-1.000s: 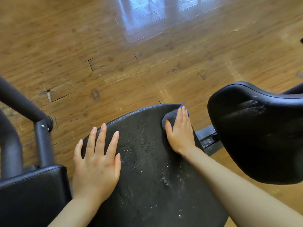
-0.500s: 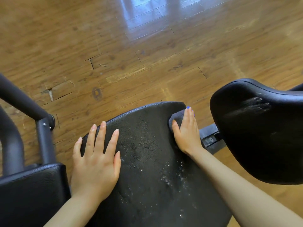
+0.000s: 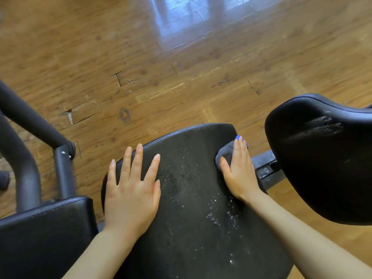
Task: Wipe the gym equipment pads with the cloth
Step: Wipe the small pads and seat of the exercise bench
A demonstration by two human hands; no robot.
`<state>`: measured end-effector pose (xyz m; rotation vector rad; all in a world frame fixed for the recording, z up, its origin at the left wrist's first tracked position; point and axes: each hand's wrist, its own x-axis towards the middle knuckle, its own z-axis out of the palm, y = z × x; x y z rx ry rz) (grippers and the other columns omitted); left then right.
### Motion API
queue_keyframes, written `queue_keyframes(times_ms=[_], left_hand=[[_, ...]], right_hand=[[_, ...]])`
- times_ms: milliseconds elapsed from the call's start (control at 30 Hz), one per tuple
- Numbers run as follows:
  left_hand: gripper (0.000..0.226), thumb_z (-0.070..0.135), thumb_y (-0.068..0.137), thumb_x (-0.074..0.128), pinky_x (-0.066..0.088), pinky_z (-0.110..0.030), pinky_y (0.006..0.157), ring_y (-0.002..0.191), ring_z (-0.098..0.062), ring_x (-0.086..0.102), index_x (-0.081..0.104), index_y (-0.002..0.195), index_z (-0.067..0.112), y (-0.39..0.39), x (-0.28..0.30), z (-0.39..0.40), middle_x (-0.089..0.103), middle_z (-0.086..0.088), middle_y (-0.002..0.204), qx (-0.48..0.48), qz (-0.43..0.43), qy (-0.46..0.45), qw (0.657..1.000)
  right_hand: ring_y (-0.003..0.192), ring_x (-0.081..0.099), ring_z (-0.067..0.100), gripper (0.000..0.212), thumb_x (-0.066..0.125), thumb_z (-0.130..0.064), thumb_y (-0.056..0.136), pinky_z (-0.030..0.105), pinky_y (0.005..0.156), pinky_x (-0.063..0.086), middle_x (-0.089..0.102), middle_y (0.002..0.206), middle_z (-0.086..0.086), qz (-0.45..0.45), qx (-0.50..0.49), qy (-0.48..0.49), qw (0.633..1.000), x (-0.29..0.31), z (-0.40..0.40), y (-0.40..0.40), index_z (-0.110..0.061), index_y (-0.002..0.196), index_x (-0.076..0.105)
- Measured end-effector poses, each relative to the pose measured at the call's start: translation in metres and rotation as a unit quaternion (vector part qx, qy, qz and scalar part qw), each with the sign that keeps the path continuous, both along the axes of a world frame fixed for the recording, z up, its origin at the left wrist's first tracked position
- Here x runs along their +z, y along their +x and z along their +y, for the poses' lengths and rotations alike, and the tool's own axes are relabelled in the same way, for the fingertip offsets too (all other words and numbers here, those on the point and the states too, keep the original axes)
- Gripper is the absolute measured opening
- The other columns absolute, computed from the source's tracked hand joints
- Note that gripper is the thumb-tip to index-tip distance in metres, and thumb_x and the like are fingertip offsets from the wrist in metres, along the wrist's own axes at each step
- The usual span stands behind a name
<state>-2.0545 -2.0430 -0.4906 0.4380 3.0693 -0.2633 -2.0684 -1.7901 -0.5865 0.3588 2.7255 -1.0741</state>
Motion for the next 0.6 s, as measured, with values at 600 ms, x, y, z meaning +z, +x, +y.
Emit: queue_keyframes(times_ms=[600], left_hand=[[0.051,0.035,0.095,0.035,0.028,-0.049,0.115,0.144,-0.034,0.028,0.049,0.142,0.020,-0.011,-0.010,0.013,0.033,-0.017,0.153,-0.069,-0.028,0.036,0.997]], right_hand=[[0.144,-0.010,-0.003,0.080,0.036,-0.044,0.088,0.012,0.113,-0.005,-0.012,0.157,-0.014,0.005,0.085,-0.035,0.996,0.010,0.022,0.067,-0.018,0.152,-0.004]])
